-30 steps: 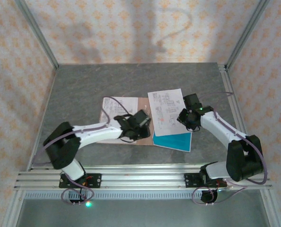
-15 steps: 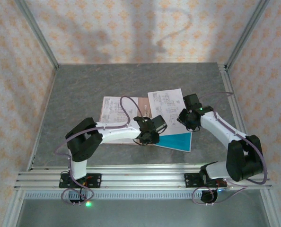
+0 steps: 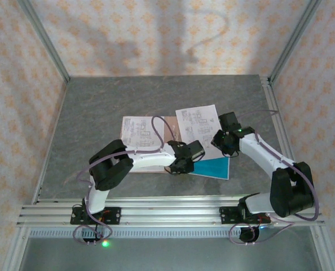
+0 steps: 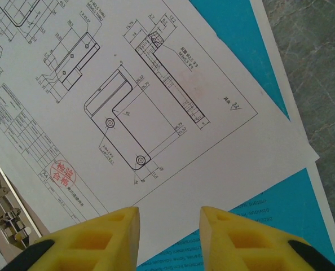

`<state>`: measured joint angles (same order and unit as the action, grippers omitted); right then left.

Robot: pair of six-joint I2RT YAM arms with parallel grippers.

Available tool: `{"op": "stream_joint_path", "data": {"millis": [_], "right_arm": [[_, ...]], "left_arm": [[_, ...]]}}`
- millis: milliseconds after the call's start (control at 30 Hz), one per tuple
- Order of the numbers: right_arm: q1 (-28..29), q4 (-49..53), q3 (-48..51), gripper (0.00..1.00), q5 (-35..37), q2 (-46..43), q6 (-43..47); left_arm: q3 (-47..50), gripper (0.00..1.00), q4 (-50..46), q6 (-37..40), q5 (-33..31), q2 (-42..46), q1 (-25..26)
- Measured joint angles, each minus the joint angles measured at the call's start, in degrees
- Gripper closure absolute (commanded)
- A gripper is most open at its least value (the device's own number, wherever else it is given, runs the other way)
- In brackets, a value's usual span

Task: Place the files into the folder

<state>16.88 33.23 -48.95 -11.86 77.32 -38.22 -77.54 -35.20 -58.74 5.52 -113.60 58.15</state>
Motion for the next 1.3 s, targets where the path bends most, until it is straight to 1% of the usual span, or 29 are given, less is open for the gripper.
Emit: {"op": "stream_joint_path", "data": {"millis": [167,367,500,633,767,933,1300], "right_arm": [[0.00,0.00,0.00,0.66,0.02,-0.46,0.00],[0.00,0.02,0.00,0.66,0.02,-1.07,0.00],[0.00,0.04,0.00,0.66,0.04,-1.53,0.00],[0.00,0.11,0.00,0.66,0.02,-1.66,0.00],[0.00,0.20,0.00,0.66,0.02,-1.70,0.00],[0.00,0.24,0.00,0.66,0.02,-2.12,-0.02],[0.00,0.24,0.00,0.65,0.00,-2.75,-0.02]], "left_arm": [[-0.39,1.00,-0.48,0.31,-1.86,-0.04,0.76],[-0.31,1.00,-1.68,0.31,-6.56,0.83,2.03],[1.92,1.00,-1.62,-0.15,-9.42,4.83,2.01],[5.66,1.00,0.02,-1.88,-10.75,9.16,1.49],[9.42,1.00,3.67,-3.52,-10.25,10.45,0.20],[14.29,1.00,9.88,-5.84,-7.48,10.43,-1.99],[18.73,1.00,21.00,-8.94,-2.84,10.43,-2.29]]}}
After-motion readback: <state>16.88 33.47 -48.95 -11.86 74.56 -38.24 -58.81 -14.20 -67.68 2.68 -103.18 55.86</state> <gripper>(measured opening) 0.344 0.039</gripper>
